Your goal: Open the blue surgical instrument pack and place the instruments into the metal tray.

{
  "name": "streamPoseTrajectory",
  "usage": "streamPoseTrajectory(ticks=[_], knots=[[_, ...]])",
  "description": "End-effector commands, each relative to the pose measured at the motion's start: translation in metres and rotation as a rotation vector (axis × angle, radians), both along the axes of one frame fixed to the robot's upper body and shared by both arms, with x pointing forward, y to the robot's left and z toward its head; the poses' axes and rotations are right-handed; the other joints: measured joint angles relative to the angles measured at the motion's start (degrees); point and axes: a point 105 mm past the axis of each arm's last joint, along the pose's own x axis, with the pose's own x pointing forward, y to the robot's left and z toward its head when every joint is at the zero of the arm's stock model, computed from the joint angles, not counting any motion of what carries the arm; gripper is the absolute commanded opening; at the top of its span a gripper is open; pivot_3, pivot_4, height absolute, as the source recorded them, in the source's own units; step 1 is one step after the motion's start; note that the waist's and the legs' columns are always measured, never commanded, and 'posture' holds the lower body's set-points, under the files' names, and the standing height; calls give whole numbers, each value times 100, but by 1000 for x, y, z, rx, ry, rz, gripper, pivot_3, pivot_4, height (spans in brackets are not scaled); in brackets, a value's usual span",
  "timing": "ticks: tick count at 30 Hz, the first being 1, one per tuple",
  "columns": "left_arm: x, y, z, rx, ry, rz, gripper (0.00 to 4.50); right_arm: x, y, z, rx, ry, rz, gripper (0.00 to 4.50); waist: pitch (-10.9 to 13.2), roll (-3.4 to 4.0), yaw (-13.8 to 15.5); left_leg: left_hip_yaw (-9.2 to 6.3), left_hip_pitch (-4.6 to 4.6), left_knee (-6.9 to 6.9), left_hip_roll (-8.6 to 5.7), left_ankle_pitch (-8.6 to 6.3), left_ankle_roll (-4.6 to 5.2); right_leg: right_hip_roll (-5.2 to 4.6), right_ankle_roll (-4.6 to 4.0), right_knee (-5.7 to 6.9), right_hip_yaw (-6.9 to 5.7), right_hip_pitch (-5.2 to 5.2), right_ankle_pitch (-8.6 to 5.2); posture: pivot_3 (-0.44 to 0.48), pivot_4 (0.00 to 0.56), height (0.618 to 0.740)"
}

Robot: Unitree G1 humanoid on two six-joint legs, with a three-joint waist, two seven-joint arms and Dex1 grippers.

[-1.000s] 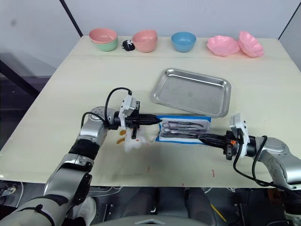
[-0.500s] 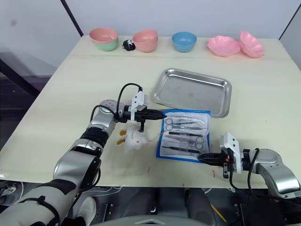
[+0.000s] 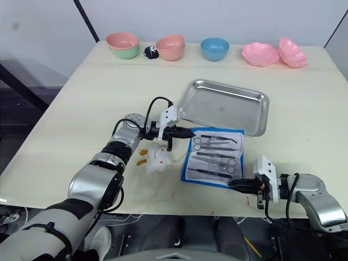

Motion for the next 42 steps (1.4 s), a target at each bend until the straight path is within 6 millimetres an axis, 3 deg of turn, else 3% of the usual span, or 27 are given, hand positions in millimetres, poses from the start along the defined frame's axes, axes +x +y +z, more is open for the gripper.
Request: streamPoseTrajectory(ticks=[1,16,20,23,27,31,33,38,39,42], knots=[[-20,-2,-21,48,93,-103,0,-5,2,9,12,-9,33,49,0,0,-9,0,-3,-1,0,0,0,0,0,-6,0,-1,-1,0,150,740],[-11,17,-17,56,62,-20,0,-4,-6,3,-31,-17,24,49,0,0,-60,0,0,-1,-1,0,1,-1,4,1,1,-2,-3,0,150,740],[-8,13,-10,6,53,-5,1290,-3,-6,2,-29,-25,23,0,0,0,-53,0,0,0,-1,0,1,-1,4,3,2,-2,-3,0,150,740],[-5,16,-7,-4,23,16,2860,-3,-7,4,-28,-35,25,0,0,0,-43,0,0,0,-1,0,1,-3,5,2,1,-1,-3,0,150,740],[-3,22,0,-45,24,29,4453,-5,-7,8,-13,-40,39,0,0,0,-42,-3,1,2,-1,0,0,-2,5,8,1,-1,-2,0,150,740],[-3,27,7,-70,25,32,4453,-8,-8,11,-4,-29,50,0,0,0,-52,-3,0,1,-1,0,0,-2,4,7,1,-2,-2,0,150,740],[0,29,13,-97,12,47,4499,-8,-8,14,2,-23,51,251,1,0,-51,-4,-2,1,-1,0,0,-2,4,4,1,-4,-3,0,150,740],[-3,34,26,-149,-10,18,4500,-8,-13,31,39,-32,40,2061,2,-1,-43,-3,-6,1,0,0,0,-4,4,4,1,-8,-3,0,150,740],[-5,35,29,-159,-14,0,4500,-7,-14,37,51,-45,35,2061,2,-1,-43,-4,-6,1,0,0,0,-4,4,4,1,-7,-3,0,150,740],[-16,43,35,-170,-38,-63,4500,-1,-16,54,89,-113,13,3305,3,-1,-50,-4,-9,0,9,0,0,-6,4,2,1,-8,-3,0,150,740]])
